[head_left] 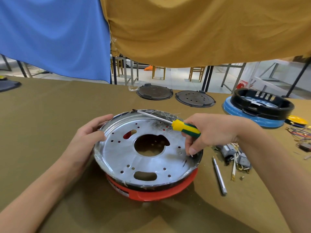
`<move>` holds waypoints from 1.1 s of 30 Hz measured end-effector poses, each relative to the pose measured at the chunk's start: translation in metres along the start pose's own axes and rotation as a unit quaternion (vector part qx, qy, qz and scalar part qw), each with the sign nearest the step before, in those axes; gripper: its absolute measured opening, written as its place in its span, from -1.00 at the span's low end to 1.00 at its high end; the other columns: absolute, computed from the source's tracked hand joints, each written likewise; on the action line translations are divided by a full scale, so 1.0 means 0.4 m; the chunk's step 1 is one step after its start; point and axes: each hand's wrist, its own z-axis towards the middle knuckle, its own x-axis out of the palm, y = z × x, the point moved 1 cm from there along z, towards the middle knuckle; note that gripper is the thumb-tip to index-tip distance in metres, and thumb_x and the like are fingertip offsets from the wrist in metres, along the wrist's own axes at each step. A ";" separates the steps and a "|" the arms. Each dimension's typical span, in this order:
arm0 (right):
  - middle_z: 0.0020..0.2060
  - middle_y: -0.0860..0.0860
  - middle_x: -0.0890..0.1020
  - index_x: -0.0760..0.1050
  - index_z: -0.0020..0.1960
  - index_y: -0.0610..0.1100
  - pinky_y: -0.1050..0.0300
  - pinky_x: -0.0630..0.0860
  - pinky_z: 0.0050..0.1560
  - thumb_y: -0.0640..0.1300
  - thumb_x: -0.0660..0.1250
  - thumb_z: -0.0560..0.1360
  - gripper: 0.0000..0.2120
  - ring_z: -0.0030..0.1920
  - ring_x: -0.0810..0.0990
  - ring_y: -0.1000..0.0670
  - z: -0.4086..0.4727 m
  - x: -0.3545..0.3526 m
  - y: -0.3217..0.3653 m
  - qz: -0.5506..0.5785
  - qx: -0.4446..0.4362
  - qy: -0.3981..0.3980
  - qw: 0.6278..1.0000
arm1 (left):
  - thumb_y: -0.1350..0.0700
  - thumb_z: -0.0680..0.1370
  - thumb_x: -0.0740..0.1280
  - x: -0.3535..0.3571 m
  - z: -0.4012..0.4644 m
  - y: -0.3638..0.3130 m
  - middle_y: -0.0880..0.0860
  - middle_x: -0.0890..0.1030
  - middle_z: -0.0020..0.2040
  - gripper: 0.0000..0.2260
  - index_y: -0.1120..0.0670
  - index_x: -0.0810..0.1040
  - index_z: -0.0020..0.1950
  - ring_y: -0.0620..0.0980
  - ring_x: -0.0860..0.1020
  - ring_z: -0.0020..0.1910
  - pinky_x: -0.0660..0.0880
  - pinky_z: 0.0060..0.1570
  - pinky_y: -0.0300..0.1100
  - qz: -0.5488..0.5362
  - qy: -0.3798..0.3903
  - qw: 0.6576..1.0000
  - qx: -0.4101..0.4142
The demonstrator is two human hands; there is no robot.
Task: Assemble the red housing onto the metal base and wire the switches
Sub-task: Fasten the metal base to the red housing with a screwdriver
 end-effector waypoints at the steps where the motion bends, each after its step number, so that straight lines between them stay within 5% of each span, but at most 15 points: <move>1: -0.20 0.10 0.73 0.42 -0.06 -0.11 0.12 0.53 -0.02 -0.26 0.51 0.41 -0.72 -0.17 0.68 0.11 0.000 0.000 0.000 0.004 0.001 0.001 1.000 | 0.45 0.47 0.15 0.000 0.000 -0.001 -0.01 0.69 0.06 -0.46 -0.06 0.61 0.22 0.01 0.68 -0.09 0.60 -0.22 -0.20 0.002 0.000 1.000 0.000; 17: -0.21 0.13 0.72 0.52 -0.14 -0.11 0.10 0.56 -0.06 -0.17 0.55 0.37 -0.79 -0.17 0.66 0.09 -0.001 0.000 0.014 -0.097 0.039 -0.055 0.993 | 0.43 0.49 0.18 -0.007 0.000 -0.001 -0.05 0.67 0.11 -0.48 -0.07 0.60 0.25 -0.04 0.67 -0.01 0.58 -0.16 -0.25 0.031 0.011 0.999 0.017; 22: -0.21 0.17 0.72 0.49 -0.13 -0.11 0.18 0.51 -0.21 -0.13 0.55 0.38 -0.77 -0.25 0.65 0.11 -0.017 -0.007 -0.007 -0.068 0.017 -0.074 0.995 | 0.30 0.58 0.29 -0.023 -0.007 -0.021 -0.07 0.55 0.28 -0.59 -0.05 0.50 0.38 -0.10 0.48 0.30 0.39 0.32 -0.07 0.150 0.009 0.985 0.082; 24: -0.20 0.11 0.72 0.50 -0.13 -0.11 0.08 0.58 -0.14 -0.12 0.53 0.40 -0.79 -0.22 0.65 0.04 -0.032 -0.010 -0.018 -0.030 0.005 -0.110 0.993 | 0.18 0.58 0.36 -0.016 -0.031 -0.049 -0.06 0.48 0.30 -0.63 -0.04 0.48 0.38 -0.14 0.42 0.33 0.31 0.35 -0.14 0.233 -0.013 0.961 0.146; 27: -0.33 0.06 0.60 0.45 -0.19 -0.13 -0.04 0.57 -0.12 -0.06 0.49 0.44 -0.76 -0.34 0.55 0.01 -0.055 0.004 -0.043 0.055 -0.008 -0.211 0.976 | -0.26 0.43 0.29 0.050 -0.101 -0.131 -0.25 0.46 0.18 -0.57 -0.15 0.52 0.24 -0.29 0.40 0.23 0.29 0.22 -0.36 0.365 0.026 0.899 0.241; 30: -0.39 0.06 0.48 0.41 -0.19 -0.17 -0.06 0.51 -0.21 -0.03 0.46 0.47 -0.71 -0.38 0.44 0.05 -0.067 0.064 -0.070 0.165 -0.013 -0.300 0.939 | -0.52 0.30 0.12 0.175 -0.165 -0.178 -0.35 0.37 0.20 -0.31 -0.20 0.44 0.31 -0.34 0.34 0.25 0.27 0.16 -0.41 0.482 0.189 0.838 0.172; 33: -0.20 -0.11 0.64 0.48 -0.16 -0.15 -0.14 0.59 -0.05 -0.05 0.45 0.48 -0.79 -0.24 0.57 -0.16 -0.067 0.125 -0.087 0.250 -0.001 -0.353 0.902 | -0.49 0.37 0.20 0.300 -0.193 -0.164 -0.08 0.35 0.31 -0.31 0.01 0.42 0.25 -0.08 0.31 0.29 0.36 0.20 -0.16 0.623 0.250 0.729 0.130</move>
